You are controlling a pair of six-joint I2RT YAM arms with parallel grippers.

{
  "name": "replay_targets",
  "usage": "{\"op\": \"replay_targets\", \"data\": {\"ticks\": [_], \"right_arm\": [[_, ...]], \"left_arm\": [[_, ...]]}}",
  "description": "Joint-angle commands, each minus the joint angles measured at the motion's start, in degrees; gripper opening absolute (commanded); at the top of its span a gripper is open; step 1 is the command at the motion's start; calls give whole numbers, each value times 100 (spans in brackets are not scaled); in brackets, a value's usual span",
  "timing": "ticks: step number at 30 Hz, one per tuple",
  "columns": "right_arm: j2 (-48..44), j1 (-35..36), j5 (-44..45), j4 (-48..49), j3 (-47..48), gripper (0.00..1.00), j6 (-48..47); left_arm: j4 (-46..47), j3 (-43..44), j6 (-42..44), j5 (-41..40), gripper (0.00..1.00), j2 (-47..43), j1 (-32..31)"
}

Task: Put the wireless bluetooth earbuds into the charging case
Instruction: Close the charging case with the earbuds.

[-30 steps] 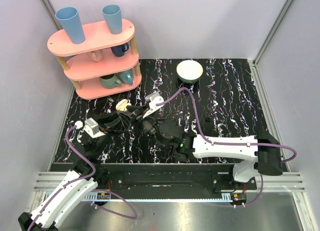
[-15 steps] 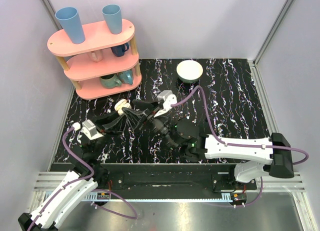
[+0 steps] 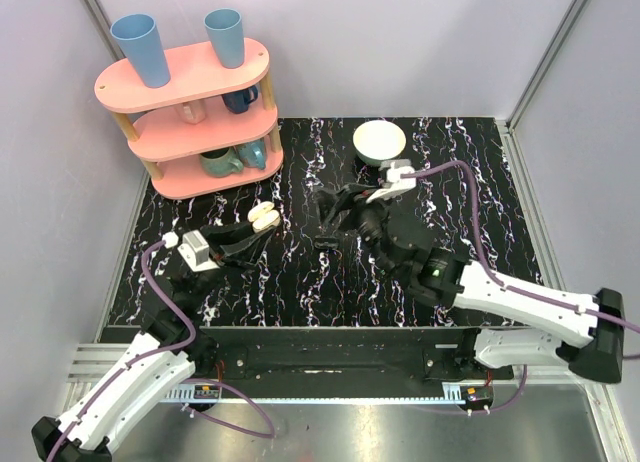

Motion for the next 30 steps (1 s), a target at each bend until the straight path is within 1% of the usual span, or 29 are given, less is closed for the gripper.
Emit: {"op": "replay_targets", "data": {"ticks": [1,3,4,7,11,14,17,21,26,30], "right_arm": [[-696,-954,-776,-1536,-319,78,1668],[-968,-1218,-1066,-1766,-477,80,1914],[-1040,-1393,-1137,-2106,-504,80,1985],[-1303,-1492,-1278,-2469,-574,81,2152],[-1409,-1509,-1489,-2760,-575,82,2424],[-1287,-1509,-1822,-2830,-338,82,2495],[-962,-1509,-2165,-2944,31,80,2451],[-540,-1518,-2552,-2953,375,80,2425],[-381,-1509,-2623,-2857,551,82,2364],[-75,-1509,-2702,-2848,814,84,2039]], "left_arm": [[261,263,-1,312,0,85,-3],[236,342,16,347,0,155,-12],[192,386,33,373,0,181,-3],[165,448,25,496,0,252,-3],[69,509,33,689,0,199,-3],[-248,615,208,944,0,147,-3],[-493,728,376,1181,0,129,-3],[-915,852,385,1498,0,155,-3],[-767,633,175,1525,0,24,-3],[-697,571,95,1507,0,32,-3]]}}
